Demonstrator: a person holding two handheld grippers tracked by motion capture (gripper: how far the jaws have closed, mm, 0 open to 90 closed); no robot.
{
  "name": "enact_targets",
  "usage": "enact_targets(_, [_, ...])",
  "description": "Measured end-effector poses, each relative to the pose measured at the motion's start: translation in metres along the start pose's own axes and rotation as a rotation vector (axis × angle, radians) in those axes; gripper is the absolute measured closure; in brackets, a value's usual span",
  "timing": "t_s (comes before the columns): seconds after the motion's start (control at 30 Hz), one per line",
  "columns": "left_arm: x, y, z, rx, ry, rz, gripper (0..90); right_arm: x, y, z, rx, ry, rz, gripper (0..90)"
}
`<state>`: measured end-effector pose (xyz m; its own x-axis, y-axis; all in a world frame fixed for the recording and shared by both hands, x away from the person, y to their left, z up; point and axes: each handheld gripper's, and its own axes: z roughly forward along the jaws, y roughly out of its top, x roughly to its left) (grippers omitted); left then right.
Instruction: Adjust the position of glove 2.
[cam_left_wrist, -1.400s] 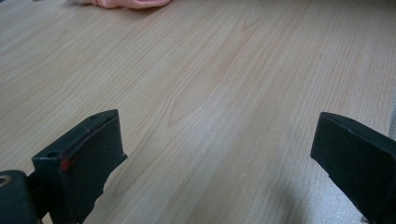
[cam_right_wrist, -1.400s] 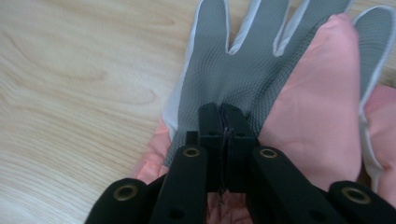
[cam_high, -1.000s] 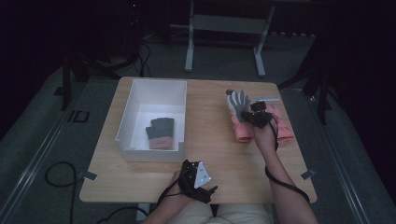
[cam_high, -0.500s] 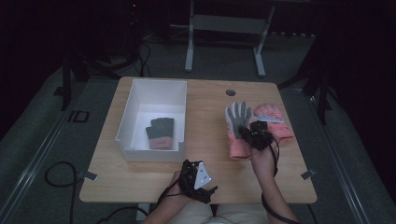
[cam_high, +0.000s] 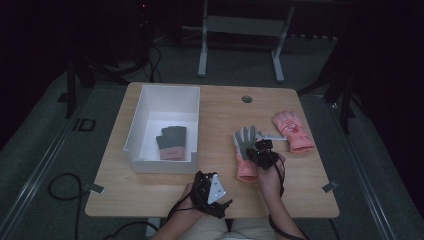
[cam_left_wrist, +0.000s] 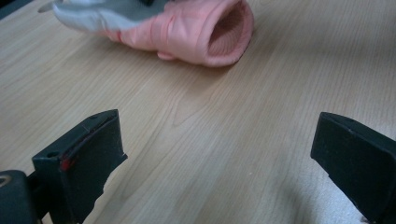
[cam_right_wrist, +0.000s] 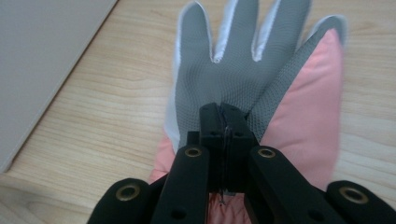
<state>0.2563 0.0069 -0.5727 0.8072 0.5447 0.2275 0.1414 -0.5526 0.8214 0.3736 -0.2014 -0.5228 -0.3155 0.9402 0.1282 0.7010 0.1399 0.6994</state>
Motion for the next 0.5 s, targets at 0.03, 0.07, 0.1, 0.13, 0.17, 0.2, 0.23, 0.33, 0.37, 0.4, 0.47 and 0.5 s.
enact_targets(0.03, [0.000, 0.000, 0.000, -0.005, -0.002, -0.002, 2.2, 0.001, -0.001, 0.003, 0.004, -0.004, -0.006, 88.6])
enact_targets(0.07, [0.001, 0.000, 0.000, -0.004, -0.004, -0.004, 2.2, 0.001, -0.002, 0.006, 0.011, -0.005, -0.015, 88.5])
enact_targets(0.1, [0.001, 0.000, 0.000, -0.005, -0.005, -0.006, 2.2, 0.001, -0.004, 0.010, 0.021, -0.003, -0.024, 88.4])
enact_targets(0.13, [0.001, 0.000, -0.001, -0.004, -0.008, -0.005, 2.2, 0.002, -0.005, 0.012, 0.024, -0.008, -0.033, 88.2])
enact_targets(0.17, [0.001, 0.000, -0.001, -0.004, -0.010, -0.006, 2.2, 0.003, -0.006, 0.014, 0.025, -0.011, -0.047, 87.9])
enact_targets(0.2, [0.001, 0.000, -0.001, -0.006, -0.011, -0.008, 2.2, 0.004, -0.007, 0.015, 0.030, -0.014, -0.060, 87.6])
enact_targets(0.23, [0.001, -0.001, -0.001, -0.005, -0.012, -0.009, 2.2, 0.004, -0.007, 0.017, 0.031, -0.014, -0.065, 87.1])
enact_targets(0.33, [0.001, -0.001, 0.000, -0.002, -0.015, -0.008, 2.2, 0.003, -0.008, 0.019, 0.034, -0.009, -0.064, 85.5])
enact_targets(0.37, [0.000, -0.001, 0.000, -0.001, -0.013, -0.003, 2.2, 0.003, -0.008, 0.020, 0.034, -0.009, -0.067, 84.6])
enact_targets(0.4, [0.000, -0.001, 0.000, -0.001, -0.012, 0.001, 2.2, 0.003, -0.008, 0.020, 0.033, -0.003, -0.064, 83.1])
enact_targets(0.47, [-0.001, -0.001, 0.001, 0.004, -0.018, 0.006, 2.2, 0.002, -0.005, 0.014, 0.023, 0.019, -0.052, 77.9])
enact_targets(0.5, [-0.001, -0.001, 0.001, 0.007, -0.017, 0.009, 2.2, 0.002, -0.004, 0.009, 0.003, 0.024, -0.060, 75.2])
